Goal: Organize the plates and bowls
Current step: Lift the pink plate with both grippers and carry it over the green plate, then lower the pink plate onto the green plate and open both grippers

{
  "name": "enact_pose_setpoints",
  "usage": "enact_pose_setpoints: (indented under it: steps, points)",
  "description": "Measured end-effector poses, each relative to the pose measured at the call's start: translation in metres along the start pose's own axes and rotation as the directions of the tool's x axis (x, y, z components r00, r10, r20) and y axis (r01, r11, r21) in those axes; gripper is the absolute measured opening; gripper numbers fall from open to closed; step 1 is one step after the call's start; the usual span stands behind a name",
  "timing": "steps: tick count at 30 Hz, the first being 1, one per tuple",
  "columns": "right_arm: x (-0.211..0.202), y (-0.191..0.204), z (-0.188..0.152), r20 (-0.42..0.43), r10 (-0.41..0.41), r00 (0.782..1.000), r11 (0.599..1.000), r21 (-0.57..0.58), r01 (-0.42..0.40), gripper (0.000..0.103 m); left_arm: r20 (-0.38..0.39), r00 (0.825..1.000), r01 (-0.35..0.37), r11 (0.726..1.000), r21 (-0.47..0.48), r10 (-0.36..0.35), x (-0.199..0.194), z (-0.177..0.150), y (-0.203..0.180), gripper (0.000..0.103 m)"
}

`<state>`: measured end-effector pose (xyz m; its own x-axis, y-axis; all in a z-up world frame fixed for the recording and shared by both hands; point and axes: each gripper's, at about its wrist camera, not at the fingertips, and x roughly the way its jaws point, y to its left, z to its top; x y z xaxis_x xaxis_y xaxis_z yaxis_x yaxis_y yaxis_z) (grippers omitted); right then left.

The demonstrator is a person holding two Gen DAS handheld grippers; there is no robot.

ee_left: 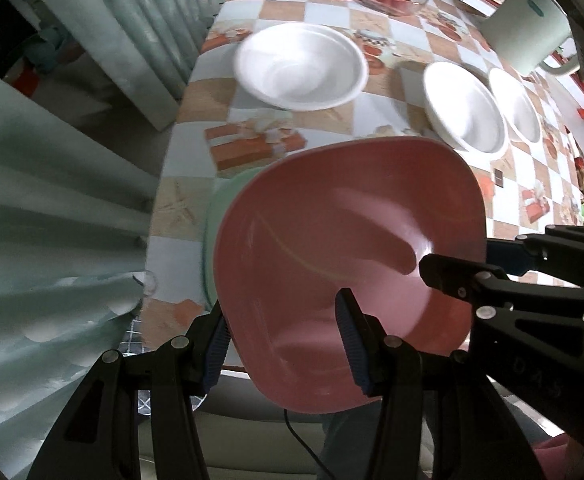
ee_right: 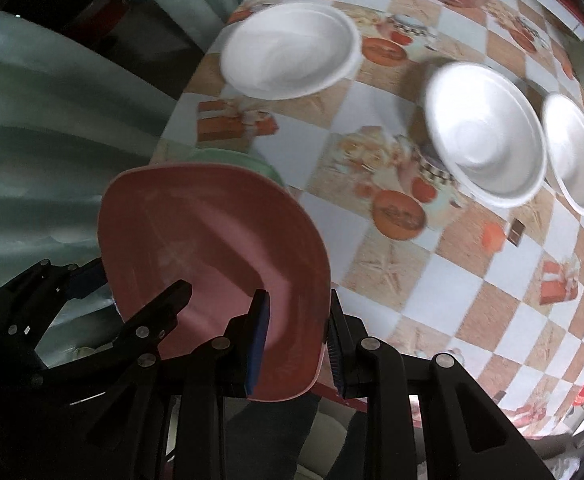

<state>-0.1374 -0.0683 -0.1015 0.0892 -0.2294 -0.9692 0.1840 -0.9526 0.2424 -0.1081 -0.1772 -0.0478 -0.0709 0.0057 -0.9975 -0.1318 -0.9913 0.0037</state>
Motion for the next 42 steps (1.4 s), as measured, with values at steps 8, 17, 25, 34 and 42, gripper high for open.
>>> enact_pose_setpoints:
  steps: [8,17,25,34,42]
  points:
    - [0.011,0.015,0.011,-0.014,0.009,1.000,1.000,0.006,-0.009,0.030,-0.011,1.000,-0.002,1.000,-0.001,0.002,0.010,0.004,0.020,0.054]
    - [0.025,0.021,0.020,-0.035,0.021,0.999,0.999,0.041,-0.020,0.030,-0.031,0.999,-0.020,1.000,0.014,0.021,0.025,0.012,0.032,0.054]
    - [0.038,0.013,0.020,-0.060,0.054,0.997,0.994,0.102,-0.048,0.030,-0.039,0.998,-0.042,0.998,0.054,0.044,0.038,0.017,0.031,0.054]
    - [0.044,0.008,0.016,-0.070,0.068,0.995,0.992,0.108,-0.060,0.032,-0.013,0.997,-0.071,0.993,0.096,0.072,0.045,0.020,0.024,0.059]
    - [0.036,0.005,0.012,-0.048,0.064,0.997,0.994,0.093,-0.060,0.065,0.011,0.997,-0.082,0.993,0.088,0.081,0.042,0.020,0.019,0.082]
